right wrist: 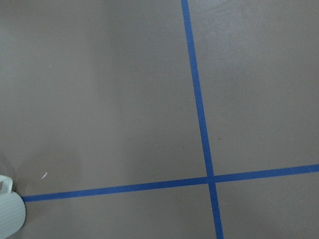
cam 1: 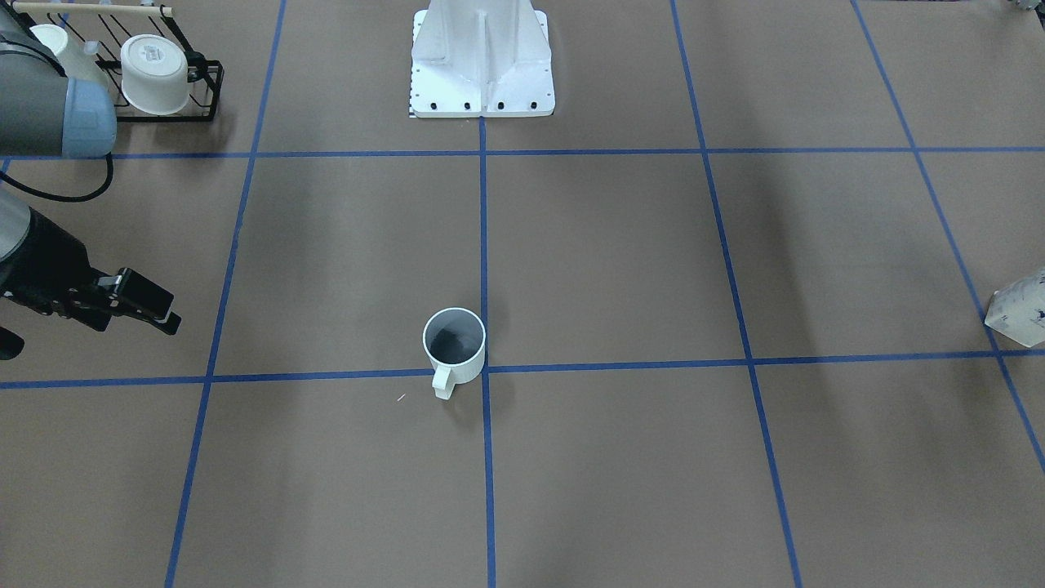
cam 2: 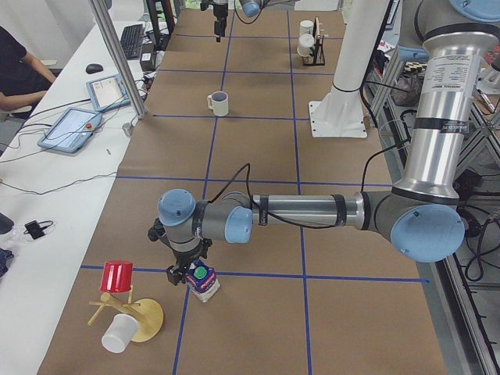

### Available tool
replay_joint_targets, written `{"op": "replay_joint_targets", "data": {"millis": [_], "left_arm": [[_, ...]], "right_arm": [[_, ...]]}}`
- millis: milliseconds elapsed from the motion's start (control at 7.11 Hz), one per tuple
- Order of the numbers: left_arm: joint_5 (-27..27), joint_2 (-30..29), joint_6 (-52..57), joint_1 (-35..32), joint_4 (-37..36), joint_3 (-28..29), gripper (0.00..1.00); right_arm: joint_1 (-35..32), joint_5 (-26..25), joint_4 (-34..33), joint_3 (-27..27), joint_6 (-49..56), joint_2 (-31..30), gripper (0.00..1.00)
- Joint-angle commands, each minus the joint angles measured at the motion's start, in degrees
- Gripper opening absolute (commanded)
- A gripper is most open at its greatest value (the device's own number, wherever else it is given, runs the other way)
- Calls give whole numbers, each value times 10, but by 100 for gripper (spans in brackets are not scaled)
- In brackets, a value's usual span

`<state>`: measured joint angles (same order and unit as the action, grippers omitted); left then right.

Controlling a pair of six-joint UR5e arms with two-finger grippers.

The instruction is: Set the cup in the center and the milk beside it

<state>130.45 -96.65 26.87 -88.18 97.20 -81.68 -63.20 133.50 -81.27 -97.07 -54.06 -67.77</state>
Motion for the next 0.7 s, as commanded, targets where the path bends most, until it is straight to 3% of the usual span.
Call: {"op": "replay_joint_targets", "data": {"millis": [0, 562], "left_arm": [[0, -1, -6, 2, 1, 12, 98], [1, -1, -37, 20, 46, 44, 98]], "right_arm": [[0, 0, 1, 0, 0, -2, 100], [0, 0, 1, -1, -1, -2, 100]]}}
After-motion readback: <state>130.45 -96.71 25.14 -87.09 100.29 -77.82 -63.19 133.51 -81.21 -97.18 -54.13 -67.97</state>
